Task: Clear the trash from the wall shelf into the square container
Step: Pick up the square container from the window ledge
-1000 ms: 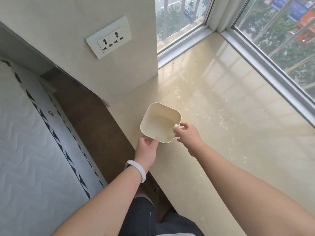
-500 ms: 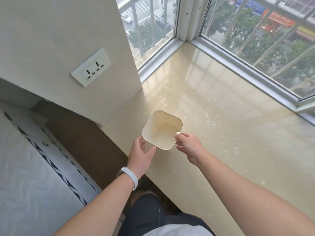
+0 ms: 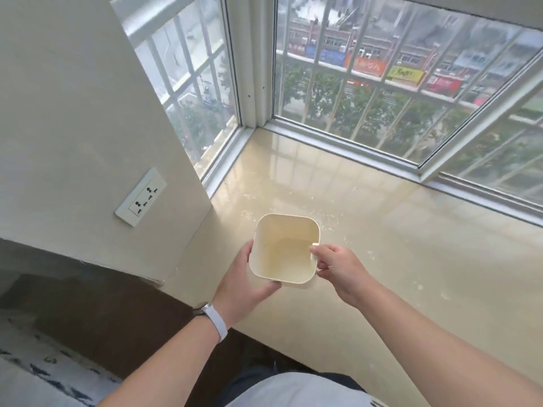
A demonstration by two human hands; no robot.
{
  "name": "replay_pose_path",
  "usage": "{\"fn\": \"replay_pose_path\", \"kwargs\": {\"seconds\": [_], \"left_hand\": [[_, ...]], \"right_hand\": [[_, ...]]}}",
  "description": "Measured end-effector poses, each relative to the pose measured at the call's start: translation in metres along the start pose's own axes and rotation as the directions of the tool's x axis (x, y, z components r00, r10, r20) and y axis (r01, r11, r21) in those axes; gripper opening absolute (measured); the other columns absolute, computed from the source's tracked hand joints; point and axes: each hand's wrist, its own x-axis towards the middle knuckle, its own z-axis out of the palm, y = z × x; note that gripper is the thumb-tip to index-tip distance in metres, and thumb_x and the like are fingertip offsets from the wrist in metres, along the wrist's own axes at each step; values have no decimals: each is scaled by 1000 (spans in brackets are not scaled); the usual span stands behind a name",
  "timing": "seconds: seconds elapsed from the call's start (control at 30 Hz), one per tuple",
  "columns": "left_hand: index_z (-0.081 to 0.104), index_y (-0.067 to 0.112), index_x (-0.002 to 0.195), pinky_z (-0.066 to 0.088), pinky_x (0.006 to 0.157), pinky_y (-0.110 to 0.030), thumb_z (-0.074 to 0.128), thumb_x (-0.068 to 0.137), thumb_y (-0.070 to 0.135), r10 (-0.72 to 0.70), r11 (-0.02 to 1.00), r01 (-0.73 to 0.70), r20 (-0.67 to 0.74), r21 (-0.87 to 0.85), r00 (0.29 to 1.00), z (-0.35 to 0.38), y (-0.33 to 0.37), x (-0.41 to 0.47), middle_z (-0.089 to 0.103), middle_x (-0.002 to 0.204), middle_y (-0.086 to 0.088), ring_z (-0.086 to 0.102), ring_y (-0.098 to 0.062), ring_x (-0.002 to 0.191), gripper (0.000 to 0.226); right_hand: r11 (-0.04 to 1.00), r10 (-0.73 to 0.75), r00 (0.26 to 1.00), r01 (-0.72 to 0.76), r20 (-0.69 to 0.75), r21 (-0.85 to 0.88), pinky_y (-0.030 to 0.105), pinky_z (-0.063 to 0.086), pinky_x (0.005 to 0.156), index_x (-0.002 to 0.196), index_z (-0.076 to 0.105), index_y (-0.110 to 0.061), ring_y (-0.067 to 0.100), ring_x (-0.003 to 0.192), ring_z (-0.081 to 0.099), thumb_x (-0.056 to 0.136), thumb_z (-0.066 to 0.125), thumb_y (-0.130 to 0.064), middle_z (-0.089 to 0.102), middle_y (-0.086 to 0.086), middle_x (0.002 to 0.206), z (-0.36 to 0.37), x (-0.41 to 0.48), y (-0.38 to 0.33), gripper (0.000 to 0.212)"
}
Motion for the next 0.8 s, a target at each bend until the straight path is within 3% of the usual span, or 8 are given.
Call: {"fn": "replay_pose_path", "kwargs": {"seconds": [0.17,0.3,0.4,0.7,0.8], "left_hand": [[25,62,127,34,89,0,86,70,39,115,993,-112,91,-40,989,-8,10,5,41,126,46,43,15,119,86],[24,42,145,41,103,-23,88,65,42,157,986,-143,191,-82,969,0,11,9,41,141,22,46,1,124,102],[24,35,149,44,103,-32,88,63,44,200,979,-181,264,-94,944,11,12,9,42,143,17,48,-5,125,108],[29,35,146,44,102,-28,88,63,44,344,938,-317,448,-137,825,65,41,-11,42,141,21,47,1,122,102],[27,41,142,42,101,-23,89,64,41,385,919,-368,519,-141,763,91,58,-18,41,141,22,46,5,122,99]], "right_hand": [[995,-48,994,56,-99,78,28,46,71,90,67,-11,12,61,52,96,66,-23,59,-8,64,-2,-38,-4,14],[986,-74,977,101,-198,131,28,45,73,89,65,-11,5,52,55,98,64,-20,61,-11,59,-4,-67,-1,13],[980,-90,954,136,-288,145,29,46,75,88,66,-13,7,56,56,97,65,-21,62,-12,59,-10,-85,8,12],[968,-77,849,189,-523,164,39,52,94,98,69,-13,20,84,63,96,67,-24,70,5,91,-51,-156,46,12],[955,-54,808,213,-587,205,35,53,90,100,68,-13,19,85,65,95,68,-26,71,5,94,-72,-179,62,14]]}}
